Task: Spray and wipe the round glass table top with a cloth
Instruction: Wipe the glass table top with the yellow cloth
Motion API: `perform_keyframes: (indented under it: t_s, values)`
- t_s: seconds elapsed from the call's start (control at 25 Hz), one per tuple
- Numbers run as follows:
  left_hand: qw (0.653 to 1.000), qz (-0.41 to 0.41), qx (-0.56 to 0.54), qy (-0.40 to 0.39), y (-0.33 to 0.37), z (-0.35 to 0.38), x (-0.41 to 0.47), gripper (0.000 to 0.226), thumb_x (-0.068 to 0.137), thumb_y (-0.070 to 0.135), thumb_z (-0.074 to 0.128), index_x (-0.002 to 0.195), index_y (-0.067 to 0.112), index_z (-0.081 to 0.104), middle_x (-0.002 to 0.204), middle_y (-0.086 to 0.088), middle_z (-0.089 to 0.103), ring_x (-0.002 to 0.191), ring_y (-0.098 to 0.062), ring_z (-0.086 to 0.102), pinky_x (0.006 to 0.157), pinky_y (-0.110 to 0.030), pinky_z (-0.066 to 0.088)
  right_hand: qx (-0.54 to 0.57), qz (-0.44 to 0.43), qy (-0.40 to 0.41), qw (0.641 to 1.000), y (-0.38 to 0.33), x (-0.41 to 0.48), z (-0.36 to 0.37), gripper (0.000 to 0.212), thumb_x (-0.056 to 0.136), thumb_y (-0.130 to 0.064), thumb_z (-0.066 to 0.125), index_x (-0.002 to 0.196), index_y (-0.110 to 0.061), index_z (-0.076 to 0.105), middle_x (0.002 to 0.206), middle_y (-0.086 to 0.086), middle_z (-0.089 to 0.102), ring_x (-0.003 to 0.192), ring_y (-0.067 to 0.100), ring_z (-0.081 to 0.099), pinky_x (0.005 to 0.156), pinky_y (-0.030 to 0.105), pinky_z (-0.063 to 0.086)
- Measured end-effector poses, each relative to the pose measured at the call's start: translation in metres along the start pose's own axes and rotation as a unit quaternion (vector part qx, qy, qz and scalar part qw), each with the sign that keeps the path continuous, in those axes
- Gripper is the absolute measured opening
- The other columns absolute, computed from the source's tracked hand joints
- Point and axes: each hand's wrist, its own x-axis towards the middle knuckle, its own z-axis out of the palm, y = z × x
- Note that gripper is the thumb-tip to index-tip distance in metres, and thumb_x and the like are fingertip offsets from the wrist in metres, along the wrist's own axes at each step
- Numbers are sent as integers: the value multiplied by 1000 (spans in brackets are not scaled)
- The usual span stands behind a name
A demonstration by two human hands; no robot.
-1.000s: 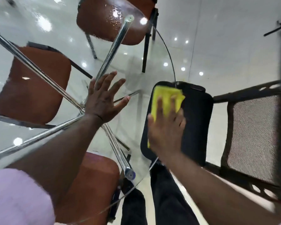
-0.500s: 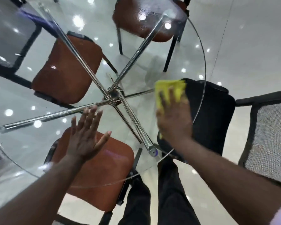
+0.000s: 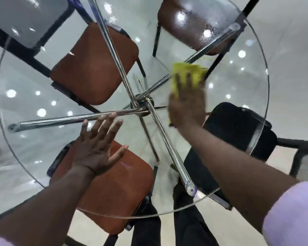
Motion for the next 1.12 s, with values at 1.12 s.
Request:
perform_keyframes:
  t_s: [1.12]
  values:
    - [972,-213,-82,57,-134,11,-130,85,100,69,42,167,23,18,177,-1,6,163,-21,5,130,-56,14,60,-77,-7,995,-231,16,24,61,108,-40,42,169,-33,34,177,3,32,164,33,29,127,53,34]
